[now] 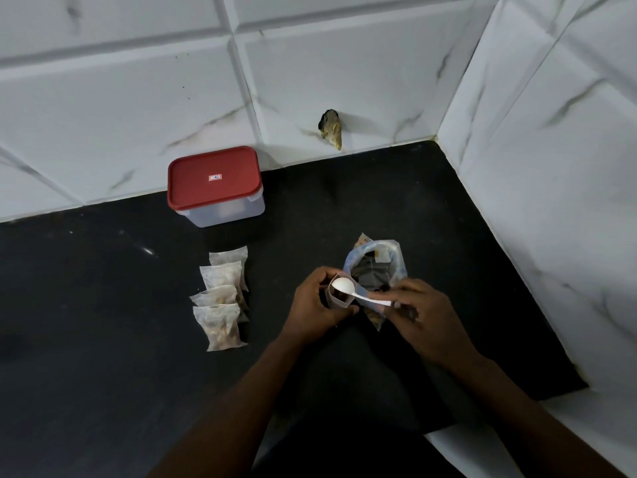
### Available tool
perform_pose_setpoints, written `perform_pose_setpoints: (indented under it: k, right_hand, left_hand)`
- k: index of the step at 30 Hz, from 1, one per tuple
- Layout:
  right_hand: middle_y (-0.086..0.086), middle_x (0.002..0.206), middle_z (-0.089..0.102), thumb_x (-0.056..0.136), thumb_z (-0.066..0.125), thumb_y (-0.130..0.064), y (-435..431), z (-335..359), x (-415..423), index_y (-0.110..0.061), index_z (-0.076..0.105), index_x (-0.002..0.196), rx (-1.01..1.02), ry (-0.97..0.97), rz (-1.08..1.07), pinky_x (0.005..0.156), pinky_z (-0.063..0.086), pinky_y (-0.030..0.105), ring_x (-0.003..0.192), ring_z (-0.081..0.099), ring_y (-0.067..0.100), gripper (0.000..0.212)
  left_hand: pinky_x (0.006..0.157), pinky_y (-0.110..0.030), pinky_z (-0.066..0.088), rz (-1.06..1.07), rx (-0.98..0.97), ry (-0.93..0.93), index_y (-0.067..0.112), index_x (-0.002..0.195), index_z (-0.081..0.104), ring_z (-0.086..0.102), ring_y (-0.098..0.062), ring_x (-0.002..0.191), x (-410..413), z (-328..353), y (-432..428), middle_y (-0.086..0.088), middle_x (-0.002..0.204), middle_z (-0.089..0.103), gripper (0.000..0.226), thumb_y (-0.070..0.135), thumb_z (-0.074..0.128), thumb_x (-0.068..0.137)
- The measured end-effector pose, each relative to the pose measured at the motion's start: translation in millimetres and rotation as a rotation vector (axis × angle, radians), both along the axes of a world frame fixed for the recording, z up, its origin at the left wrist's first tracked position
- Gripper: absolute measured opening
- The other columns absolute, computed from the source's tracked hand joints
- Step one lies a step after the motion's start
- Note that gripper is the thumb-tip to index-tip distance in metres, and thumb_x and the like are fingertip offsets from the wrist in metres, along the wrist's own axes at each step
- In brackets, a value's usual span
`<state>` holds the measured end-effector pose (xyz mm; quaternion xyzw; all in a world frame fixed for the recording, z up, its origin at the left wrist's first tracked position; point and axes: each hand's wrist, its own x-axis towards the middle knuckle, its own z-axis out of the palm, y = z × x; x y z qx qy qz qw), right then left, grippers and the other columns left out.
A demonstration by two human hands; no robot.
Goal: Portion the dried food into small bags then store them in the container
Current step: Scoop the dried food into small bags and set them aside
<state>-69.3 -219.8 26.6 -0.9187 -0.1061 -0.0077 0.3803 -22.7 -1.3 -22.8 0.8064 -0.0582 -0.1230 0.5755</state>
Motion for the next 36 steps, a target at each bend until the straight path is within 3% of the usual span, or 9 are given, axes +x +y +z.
perform_pose_setpoints:
  k: [3,5,8,11,15,20,26,31,36]
  right_hand:
    - [-0.008,0.090,0.075,0.094,0.067,-0.011,5,7,-3,-0.030,0.076,0.105,0.466,0.339,-0.256,0.070,0.052,0.020,0.081,0.067,0.005,0.024]
    - [-0.001,0.079,0.073,0.097,0.062,-0.010,4,8,-1,-0.021,0.077,0.101,0.661,0.509,-0.404,0.064,0.048,0.025,0.071,0.060,0.014,0.020]
    - [0.004,0.078,0.068,0.097,0.062,-0.016,-3,10,4,-0.012,0.077,0.097,0.833,0.661,-0.486,0.064,0.047,0.028,0.069,0.057,0.015,0.015]
    - [0.003,0.079,0.067,0.096,0.064,-0.021,-12,11,12,-0.013,0.076,0.097,0.898,0.684,-0.536,0.067,0.048,0.031,0.071,0.058,0.015,0.015]
    - [0.000,0.074,0.067,0.096,0.064,-0.020,-20,9,24,-0.014,0.076,0.098,0.776,0.628,-0.575,0.065,0.047,0.030,0.071,0.056,0.016,0.014]
    - [-0.004,0.070,0.069,0.096,0.067,-0.020,-22,0,44,-0.019,0.078,0.094,0.461,0.578,-0.505,0.060,0.043,0.023,0.065,0.057,0.009,0.011]
    - [-0.015,0.097,0.070,0.095,0.068,-0.023,-11,-7,65,-0.027,0.075,0.107,0.127,0.478,-0.245,0.085,0.053,0.024,0.093,0.065,-0.001,0.015]
    - [-0.017,0.095,0.067,0.094,0.069,-0.029,-26,6,66,-0.033,0.074,0.110,-0.236,0.377,0.072,0.082,0.054,0.027,0.087,0.062,-0.002,0.017]
    - [-0.016,0.090,0.065,0.091,0.072,-0.031,-39,11,72,-0.032,0.074,0.106,-0.189,0.291,0.034,0.080,0.055,0.031,0.085,0.063,0.001,0.015]
  left_hand:
    - [0.089,-0.020,0.055,-0.002,0.011,0.037,0.026,0.116,0.063,0.066,0.000,0.110,0,0,1,0.012,0.117,0.069,0.054,0.013,0.092,0.072]
    - [0.087,-0.017,0.054,-0.005,0.031,0.046,0.028,0.115,0.062,0.064,0.002,0.112,0,0,1,0.013,0.118,0.067,0.054,0.014,0.091,0.072]
    - [0.086,-0.014,0.053,-0.021,0.054,0.045,0.029,0.115,0.061,0.062,0.004,0.112,-1,-1,2,0.014,0.119,0.064,0.053,0.015,0.090,0.073]
    - [0.087,-0.017,0.054,-0.012,0.089,0.039,0.031,0.117,0.060,0.062,0.004,0.111,-2,-2,4,0.015,0.118,0.064,0.054,0.018,0.090,0.074]
    - [0.087,-0.020,0.055,0.003,0.105,0.064,0.032,0.116,0.059,0.063,0.004,0.108,-1,-6,6,0.013,0.116,0.065,0.051,0.017,0.088,0.077]
    - [0.085,-0.020,0.055,-0.007,0.095,0.090,0.029,0.118,0.059,0.064,0.002,0.104,0,-8,5,0.010,0.113,0.066,0.050,0.014,0.086,0.078]
    - [0.085,-0.021,0.055,-0.034,0.083,0.128,0.031,0.123,0.058,0.065,0.003,0.105,2,-8,5,0.010,0.115,0.066,0.054,0.014,0.086,0.079]
    - [0.086,-0.024,0.057,-0.040,0.078,0.135,0.032,0.125,0.057,0.065,0.000,0.105,1,-10,6,0.011,0.115,0.066,0.057,0.017,0.086,0.078]
    - [0.087,-0.022,0.055,-0.043,0.080,0.128,0.032,0.125,0.056,0.064,0.002,0.106,1,-10,5,0.011,0.116,0.065,0.057,0.016,0.086,0.079]
